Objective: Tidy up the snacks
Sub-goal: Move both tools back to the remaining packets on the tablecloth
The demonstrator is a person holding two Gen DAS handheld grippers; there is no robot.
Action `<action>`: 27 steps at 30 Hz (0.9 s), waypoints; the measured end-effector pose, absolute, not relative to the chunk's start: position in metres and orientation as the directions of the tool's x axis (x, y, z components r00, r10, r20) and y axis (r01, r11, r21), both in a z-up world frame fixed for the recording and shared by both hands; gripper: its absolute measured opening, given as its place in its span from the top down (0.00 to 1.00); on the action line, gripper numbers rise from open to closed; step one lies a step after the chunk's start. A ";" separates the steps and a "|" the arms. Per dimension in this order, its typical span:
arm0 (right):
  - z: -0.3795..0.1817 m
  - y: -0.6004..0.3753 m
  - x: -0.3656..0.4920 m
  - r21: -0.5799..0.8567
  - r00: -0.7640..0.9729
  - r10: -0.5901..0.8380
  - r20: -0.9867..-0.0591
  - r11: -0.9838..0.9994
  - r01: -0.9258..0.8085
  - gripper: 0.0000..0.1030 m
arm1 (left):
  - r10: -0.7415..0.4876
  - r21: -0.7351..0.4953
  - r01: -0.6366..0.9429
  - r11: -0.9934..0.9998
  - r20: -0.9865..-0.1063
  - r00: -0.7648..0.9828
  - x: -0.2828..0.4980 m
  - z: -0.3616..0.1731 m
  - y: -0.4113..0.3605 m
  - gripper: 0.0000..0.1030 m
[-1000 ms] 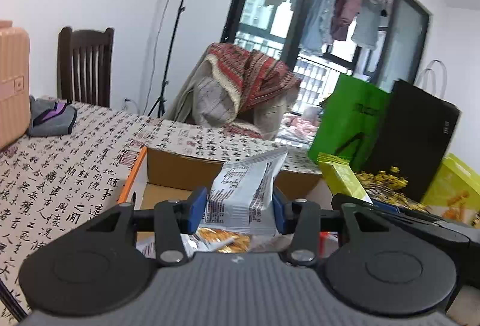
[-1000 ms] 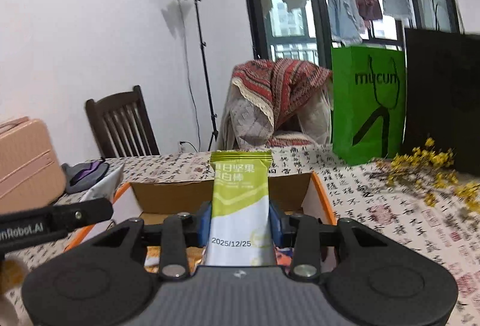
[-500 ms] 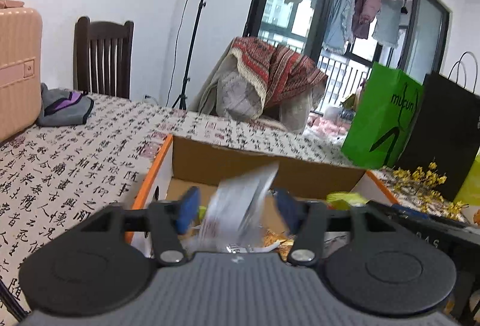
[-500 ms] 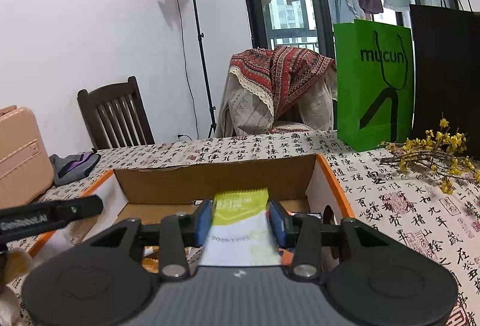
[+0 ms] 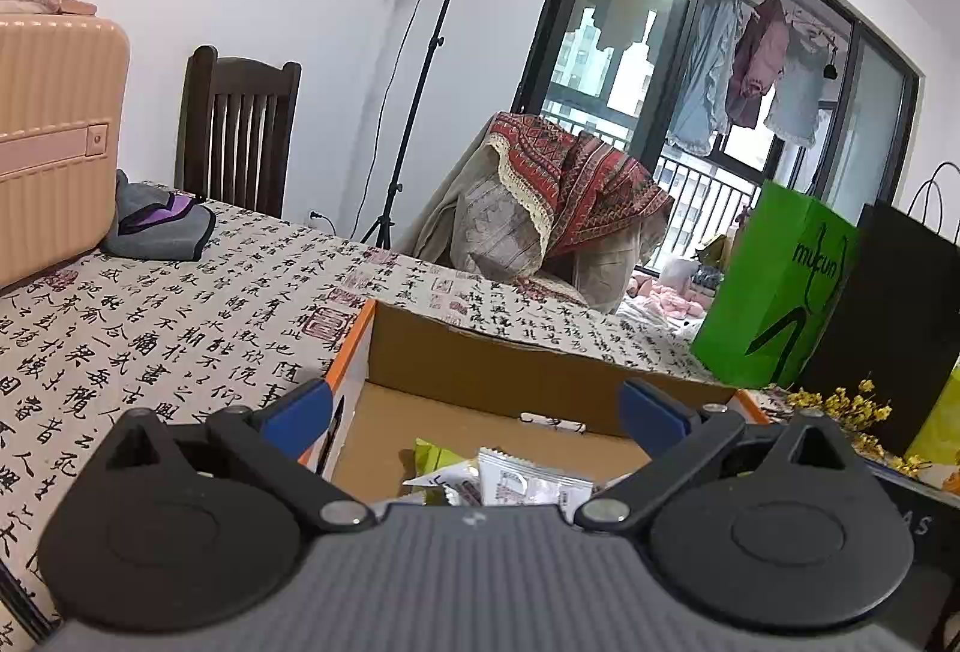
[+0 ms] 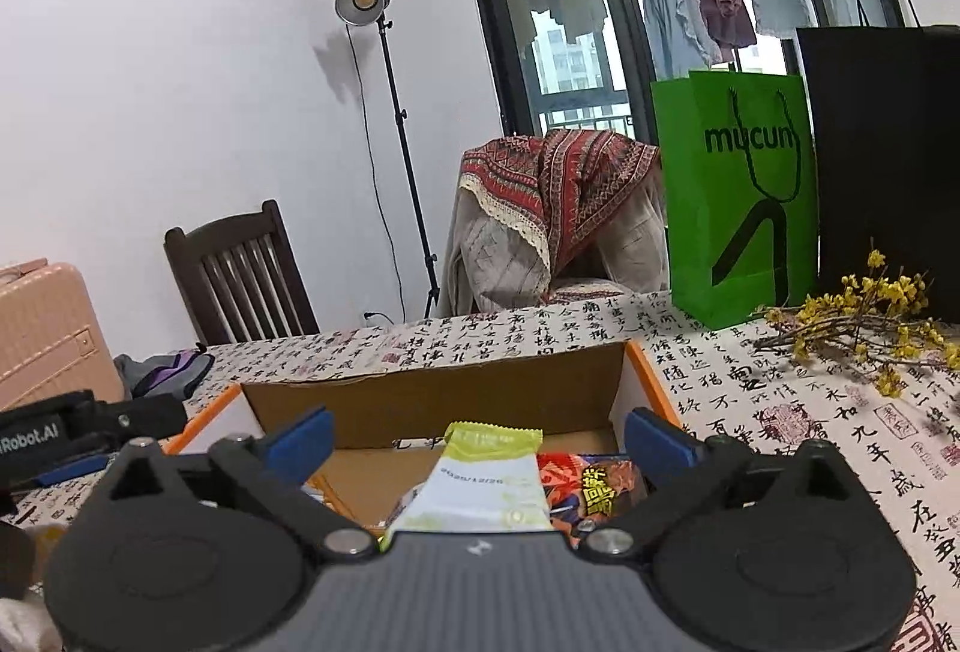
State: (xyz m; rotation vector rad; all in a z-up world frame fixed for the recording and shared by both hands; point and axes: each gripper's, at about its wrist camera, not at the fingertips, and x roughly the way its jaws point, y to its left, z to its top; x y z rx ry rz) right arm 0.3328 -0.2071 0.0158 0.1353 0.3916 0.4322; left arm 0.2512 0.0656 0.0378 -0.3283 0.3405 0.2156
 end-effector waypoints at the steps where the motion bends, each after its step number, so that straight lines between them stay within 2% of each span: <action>1: 0.017 -0.207 0.332 0.212 0.835 0.434 -0.337 0.900 -0.381 0.00 | 0.146 -0.283 -0.255 0.925 -0.355 0.924 0.249 0.039 0.066 0.00; 15: 0.055 -0.215 0.294 0.151 0.849 0.410 -0.334 0.912 -0.381 0.00 | 0.131 -0.285 -0.238 0.929 -0.347 0.929 0.206 0.078 0.063 0.00; 27: 0.039 -0.239 0.241 0.162 0.805 0.436 -0.403 0.899 -0.407 0.00 | 0.132 -0.202 -0.218 0.955 -0.367 0.921 0.143 0.069 0.073 0.00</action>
